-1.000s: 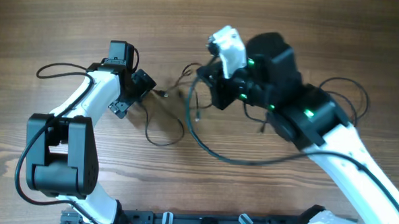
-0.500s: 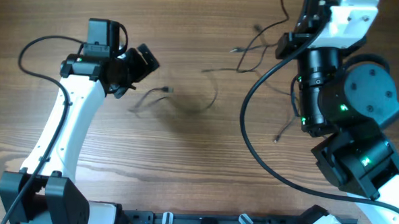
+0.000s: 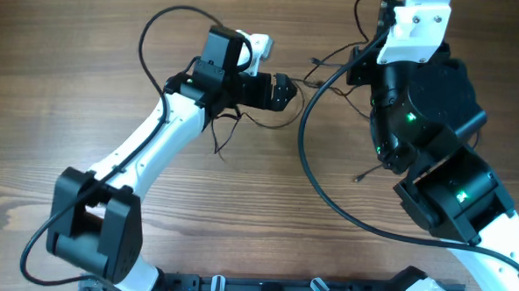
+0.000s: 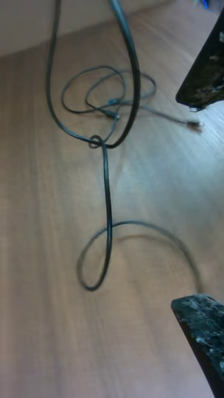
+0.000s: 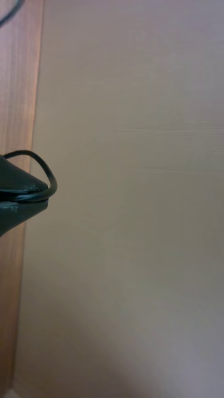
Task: Untangle cables
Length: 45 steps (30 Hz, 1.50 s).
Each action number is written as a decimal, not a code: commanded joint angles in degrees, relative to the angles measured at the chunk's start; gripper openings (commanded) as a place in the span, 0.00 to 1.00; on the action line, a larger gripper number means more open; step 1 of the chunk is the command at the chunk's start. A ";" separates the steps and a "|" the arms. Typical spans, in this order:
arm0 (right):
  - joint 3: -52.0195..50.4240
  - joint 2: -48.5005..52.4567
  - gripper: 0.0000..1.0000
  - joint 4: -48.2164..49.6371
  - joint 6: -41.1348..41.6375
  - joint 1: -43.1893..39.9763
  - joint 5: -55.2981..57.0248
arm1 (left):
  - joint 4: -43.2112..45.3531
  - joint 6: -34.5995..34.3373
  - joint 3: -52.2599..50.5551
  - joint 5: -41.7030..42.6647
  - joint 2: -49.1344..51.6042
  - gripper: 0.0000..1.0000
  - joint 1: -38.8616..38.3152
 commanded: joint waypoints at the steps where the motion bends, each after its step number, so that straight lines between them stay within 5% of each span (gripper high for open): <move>1: 0.52 0.20 0.04 0.35 3.34 0.07 0.94 | 0.63 20.35 0.35 0.26 2.36 0.97 -0.20; 6: 0.52 0.15 0.04 0.50 5.90 0.07 0.90 | 5.51 31.69 0.35 -0.98 4.00 0.86 -0.31; 9: 0.52 0.04 0.04 0.55 6.91 0.07 -2.12 | 8.39 39.52 0.35 -4.87 5.44 0.91 -0.31; 16: 0.52 0.04 0.04 1.31 8.66 0.07 -4.24 | 15.02 37.29 0.35 0.50 11.43 0.94 -1.86; 18: 0.52 -0.09 0.04 1.25 9.16 0.07 -4.22 | 17.84 37.31 0.35 0.46 13.44 0.72 -3.43; 20: 0.52 -0.66 0.04 1.18 11.02 0.07 -4.22 | 17.90 37.31 0.35 -4.44 14.29 0.04 -4.39; 26: 0.52 -2.08 0.04 -2.78 11.23 -1.57 -3.93 | 8.07 17.22 0.37 -29.88 12.66 0.04 1.99; 29: 0.52 -2.03 0.04 -4.63 10.93 -6.86 0.20 | -5.03 -1.09 0.37 -38.27 12.66 0.04 9.94; 36: 0.52 -1.95 0.04 -6.73 13.81 -22.91 0.13 | -9.70 -4.31 0.37 -9.60 12.66 0.04 21.31; 40: 0.48 -1.05 0.04 -10.03 13.97 -24.74 -16.92 | -9.75 -4.28 0.37 -5.62 12.72 0.09 21.57; 45: 0.48 5.44 0.04 -18.05 14.10 -24.76 -17.51 | -9.51 -4.24 0.37 -3.54 12.72 0.14 18.53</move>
